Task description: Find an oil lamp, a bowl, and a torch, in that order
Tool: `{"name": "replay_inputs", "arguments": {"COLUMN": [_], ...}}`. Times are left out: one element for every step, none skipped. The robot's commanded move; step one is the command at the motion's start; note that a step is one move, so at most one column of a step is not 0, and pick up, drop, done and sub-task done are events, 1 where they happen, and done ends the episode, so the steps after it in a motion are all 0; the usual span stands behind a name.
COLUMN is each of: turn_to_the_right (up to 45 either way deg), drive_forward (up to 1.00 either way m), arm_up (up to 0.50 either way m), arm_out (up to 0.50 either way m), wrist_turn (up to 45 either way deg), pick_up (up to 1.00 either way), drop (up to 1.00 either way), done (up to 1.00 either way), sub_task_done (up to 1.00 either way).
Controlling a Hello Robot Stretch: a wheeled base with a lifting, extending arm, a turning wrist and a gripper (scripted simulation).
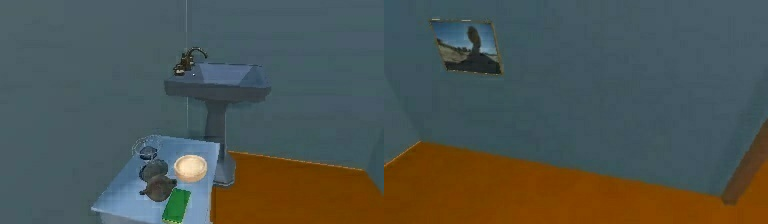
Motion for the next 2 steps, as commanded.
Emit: {"name": "replay_inputs", "arguments": {"turn_to_the_right": [-12.0,0.0], "drive_forward": [0.0,0.0], "arm_up": [0.0,0.0], "arm_out": [0.0,0.0], "wrist_turn": [0.0,0.0], "pick_up": [0.0,0.0], "drop": [0.0,0.0], "done": [0.0,1.0], "sub_task_done": [0.0,0.0]}}
